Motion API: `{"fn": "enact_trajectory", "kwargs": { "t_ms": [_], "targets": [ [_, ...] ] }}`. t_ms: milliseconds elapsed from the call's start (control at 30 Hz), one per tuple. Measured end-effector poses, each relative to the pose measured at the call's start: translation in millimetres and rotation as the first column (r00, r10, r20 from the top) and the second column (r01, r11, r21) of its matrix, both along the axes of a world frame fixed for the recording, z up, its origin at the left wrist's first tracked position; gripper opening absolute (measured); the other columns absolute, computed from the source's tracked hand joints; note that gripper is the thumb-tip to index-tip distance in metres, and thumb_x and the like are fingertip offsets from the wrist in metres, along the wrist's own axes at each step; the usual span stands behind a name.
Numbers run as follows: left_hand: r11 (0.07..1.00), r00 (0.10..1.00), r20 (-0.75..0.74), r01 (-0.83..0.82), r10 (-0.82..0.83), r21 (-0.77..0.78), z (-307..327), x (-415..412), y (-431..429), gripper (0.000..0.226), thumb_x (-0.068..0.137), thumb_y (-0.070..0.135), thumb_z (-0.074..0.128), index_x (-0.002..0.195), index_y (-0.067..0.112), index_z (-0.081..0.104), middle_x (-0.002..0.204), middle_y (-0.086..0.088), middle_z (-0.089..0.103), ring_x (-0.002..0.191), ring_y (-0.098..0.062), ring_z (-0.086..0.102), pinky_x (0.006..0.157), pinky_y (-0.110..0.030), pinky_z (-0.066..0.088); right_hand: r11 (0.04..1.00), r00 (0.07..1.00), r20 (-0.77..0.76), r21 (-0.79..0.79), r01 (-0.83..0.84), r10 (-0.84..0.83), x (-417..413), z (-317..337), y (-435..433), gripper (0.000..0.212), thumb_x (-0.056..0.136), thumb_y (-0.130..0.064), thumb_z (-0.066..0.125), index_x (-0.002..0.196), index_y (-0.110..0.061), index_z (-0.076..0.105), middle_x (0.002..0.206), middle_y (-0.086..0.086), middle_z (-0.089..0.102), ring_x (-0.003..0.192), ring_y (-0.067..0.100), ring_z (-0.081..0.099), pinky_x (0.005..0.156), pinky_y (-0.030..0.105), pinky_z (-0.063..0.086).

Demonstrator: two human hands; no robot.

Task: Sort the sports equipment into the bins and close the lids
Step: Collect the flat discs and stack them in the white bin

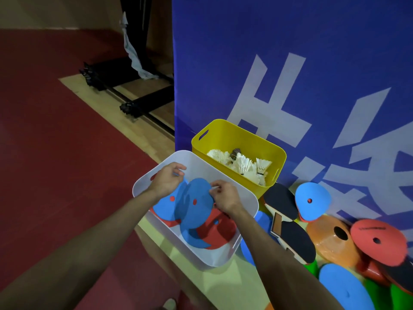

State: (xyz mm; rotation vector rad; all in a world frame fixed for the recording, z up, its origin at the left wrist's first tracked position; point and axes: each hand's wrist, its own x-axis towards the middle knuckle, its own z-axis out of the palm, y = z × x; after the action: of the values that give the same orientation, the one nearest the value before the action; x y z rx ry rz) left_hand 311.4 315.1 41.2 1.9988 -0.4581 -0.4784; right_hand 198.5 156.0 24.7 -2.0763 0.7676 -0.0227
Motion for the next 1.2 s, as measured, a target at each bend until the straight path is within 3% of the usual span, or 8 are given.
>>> {"fn": "enact_trajectory", "kwargs": {
  "t_ms": [267,367,467,600,733,867,933,1200],
  "targets": [
    [0.999,0.999,-0.031,0.024,-0.025,-0.030,18.6,-23.9,-7.6,0.033,0.088,0.005,0.050,0.087,0.036,0.062,0.095,-0.001,0.066,0.088,-0.025,0.066,0.076,-0.050,0.054,0.996,0.998,-0.053,-0.081,-0.035,0.031,-23.2,0.6,-18.9,0.025,0.087,-0.006,0.046,0.096,-0.018,0.067,0.094,0.011,0.072,0.078,0.028,0.070,0.075,0.038,0.058],
    [0.998,0.998,-0.060,0.009,-0.013,-0.069,29.5,-35.6,-22.6,0.026,0.091,0.005,0.050,0.091,0.027,0.064,0.095,-0.005,0.067,0.084,-0.018,0.068,0.078,-0.037,0.054,0.990,0.999,0.008,-0.133,-0.040,0.041,-37.3,10.1,-34.6,0.024,0.088,-0.010,0.046,0.094,-0.022,0.066,0.097,0.007,0.073,0.082,0.025,0.070,0.081,0.039,0.057],
    [0.993,0.995,-0.082,0.041,-0.050,-0.106,39.8,-58.2,-44.5,0.022,0.092,0.003,0.049,0.100,0.016,0.065,0.096,-0.011,0.066,0.084,-0.020,0.067,0.073,-0.023,0.051,0.995,0.995,0.094,-0.095,-0.015,0.024,-56.7,21.7,-52.5,0.023,0.091,-0.008,0.045,0.101,-0.014,0.065,0.091,0.008,0.071,0.074,0.022,0.070,0.073,0.043,0.058],
    [0.982,0.986,-0.096,0.120,-0.134,-0.144,50.0,-97.7,-82.9,0.020,0.093,0.002,0.049,0.100,0.013,0.064,0.093,-0.009,0.066,0.079,-0.017,0.066,0.073,-0.025,0.051,0.996,0.978,0.202,-0.064,0.060,-0.046,-96.3,38.8,-81.6,0.026,0.092,-0.004,0.044,0.109,-0.009,0.064,0.088,0.006,0.069,0.065,0.016,0.067,0.070,0.036,0.059],
    [0.964,0.968,-0.142,0.175,-0.205,-0.200,58.0,-140.8,-129.4,0.021,0.093,-0.001,0.047,0.097,0.012,0.063,0.088,-0.009,0.065,0.075,-0.017,0.064,0.070,-0.030,0.052,0.980,0.959,0.244,-0.101,0.172,-0.143,-148.7,33.1,-126.5,0.027,0.090,-0.003,0.046,0.106,-0.013,0.066,0.081,0.001,0.069,0.065,0.010,0.064,0.062,0.017,0.053],
    [0.941,0.937,-0.126,0.310,-0.327,-0.137,52.0,-183.4,-171.6,0.022,0.092,-0.001,0.048,0.094,0.015,0.063,0.088,-0.007,0.065,0.076,-0.016,0.064,0.068,-0.022,0.049,0.946,0.932,0.176,-0.015,0.324,-0.317,-209.6,4.9,-174.3,0.025,0.091,-0.007,0.047,0.106,-0.014,0.065,0.083,0.000,0.067,0.073,0.015,0.065,0.077,0.038,0.058],
    [0.924,0.915,-0.134,0.368,-0.380,-0.102,43.7,-203.6,-189.7,0.021,0.092,0.001,0.048,0.095,0.015,0.063,0.090,-0.008,0.066,0.078,-0.017,0.064,0.070,-0.023,0.049,0.919,0.914,0.107,0.007,0.393,-0.392,-241.4,-11.2,-193.2,0.023,0.089,-0.007,0.049,0.103,-0.015,0.065,0.082,0.004,0.067,0.074,0.023,0.066,0.075,0.043,0.057],
    [0.879,0.864,-0.187,0.477,-0.467,0.006,0.9,-277.8,-246.0,0.020,0.092,0.001,0.049,0.094,0.015,0.063,0.086,-0.005,0.065,0.076,-0.015,0.062,0.068,-0.024,0.049,0.893,0.891,-0.097,-0.133,0.431,-0.445,-356.7,-55.3,-243.3,0.027,0.089,-0.009,0.047,0.106,-0.015,0.067,0.099,0.011,0.071,0.079,0.025,0.065,0.065,0.026,0.047]
  ]
}}
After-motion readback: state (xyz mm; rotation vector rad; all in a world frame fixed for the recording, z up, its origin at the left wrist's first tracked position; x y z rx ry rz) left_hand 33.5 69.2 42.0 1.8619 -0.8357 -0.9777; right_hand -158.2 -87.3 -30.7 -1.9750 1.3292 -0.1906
